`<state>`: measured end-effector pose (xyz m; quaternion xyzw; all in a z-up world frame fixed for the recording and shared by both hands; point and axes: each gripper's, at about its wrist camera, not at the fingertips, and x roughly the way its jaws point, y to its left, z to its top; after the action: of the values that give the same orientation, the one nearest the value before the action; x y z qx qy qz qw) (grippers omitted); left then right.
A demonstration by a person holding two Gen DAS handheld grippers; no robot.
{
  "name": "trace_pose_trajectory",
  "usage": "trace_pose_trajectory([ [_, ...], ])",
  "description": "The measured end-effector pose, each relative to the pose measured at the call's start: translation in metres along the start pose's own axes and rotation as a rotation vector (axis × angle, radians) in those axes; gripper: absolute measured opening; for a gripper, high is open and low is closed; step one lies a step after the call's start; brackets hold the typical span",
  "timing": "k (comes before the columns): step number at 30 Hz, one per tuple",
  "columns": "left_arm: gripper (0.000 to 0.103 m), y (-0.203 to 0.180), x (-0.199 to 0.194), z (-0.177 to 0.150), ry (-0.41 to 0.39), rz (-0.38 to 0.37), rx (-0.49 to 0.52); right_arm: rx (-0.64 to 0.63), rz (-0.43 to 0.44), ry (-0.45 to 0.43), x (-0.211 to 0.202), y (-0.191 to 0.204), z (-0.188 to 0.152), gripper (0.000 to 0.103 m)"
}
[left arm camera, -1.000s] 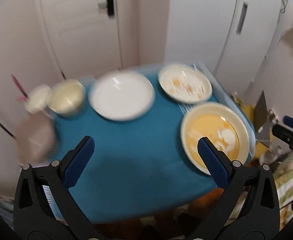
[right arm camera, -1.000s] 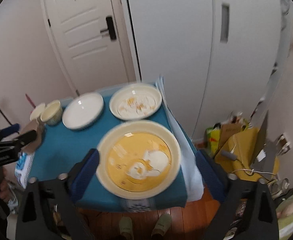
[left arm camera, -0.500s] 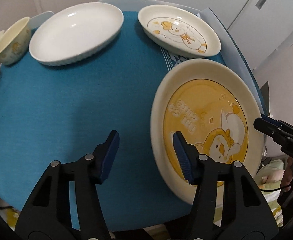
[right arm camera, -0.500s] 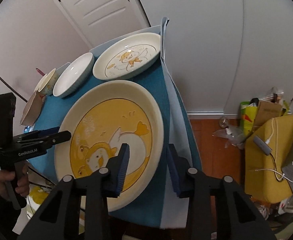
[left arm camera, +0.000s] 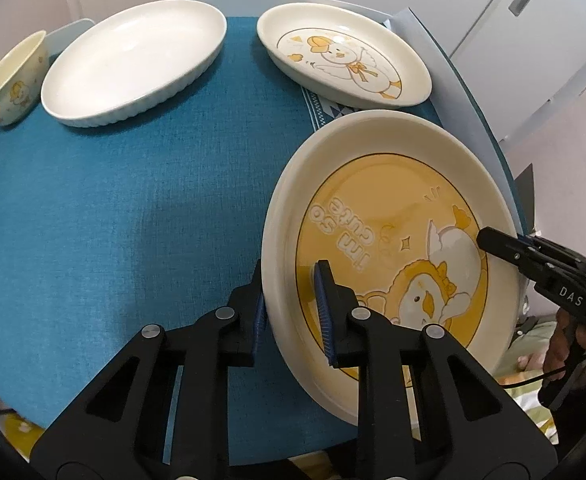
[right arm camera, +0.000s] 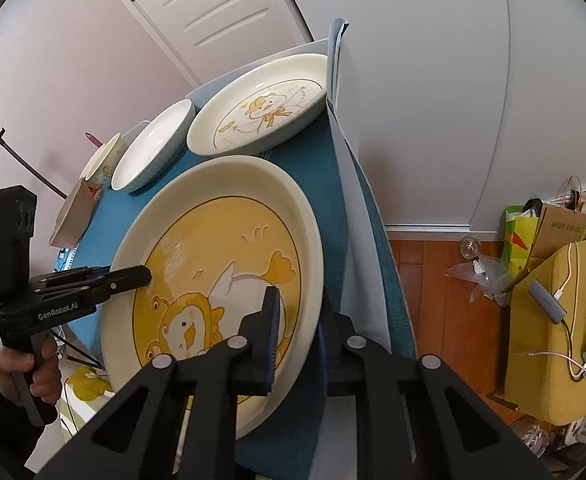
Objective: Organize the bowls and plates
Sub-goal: 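Carry the yellow plate beside the brown basin, lower it, open both grippers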
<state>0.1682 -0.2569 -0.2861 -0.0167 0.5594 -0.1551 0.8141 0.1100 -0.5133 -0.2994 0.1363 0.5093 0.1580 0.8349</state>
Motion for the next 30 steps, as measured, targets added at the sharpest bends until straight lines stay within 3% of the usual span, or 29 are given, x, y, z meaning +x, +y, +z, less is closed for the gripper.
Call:
trace_pose_trajectory([
  [17, 0.02, 0.022, -0.027, 0.002, -0.025, -0.012, -0.018, -0.022, -0.025, -0.022, -0.013, 0.027, 0.011, 0.015],
  [24, 0.02, 0.071, -0.082, 0.003, -0.085, -0.021, -0.063, -0.074, -0.007, -0.042, -0.022, 0.085, 0.026, 0.015],
  [30, 0.02, 0.136, -0.125, -0.003, -0.12, 0.022, -0.085, -0.118, 0.027, -0.047, -0.007, 0.15, 0.037, 0.015],
])
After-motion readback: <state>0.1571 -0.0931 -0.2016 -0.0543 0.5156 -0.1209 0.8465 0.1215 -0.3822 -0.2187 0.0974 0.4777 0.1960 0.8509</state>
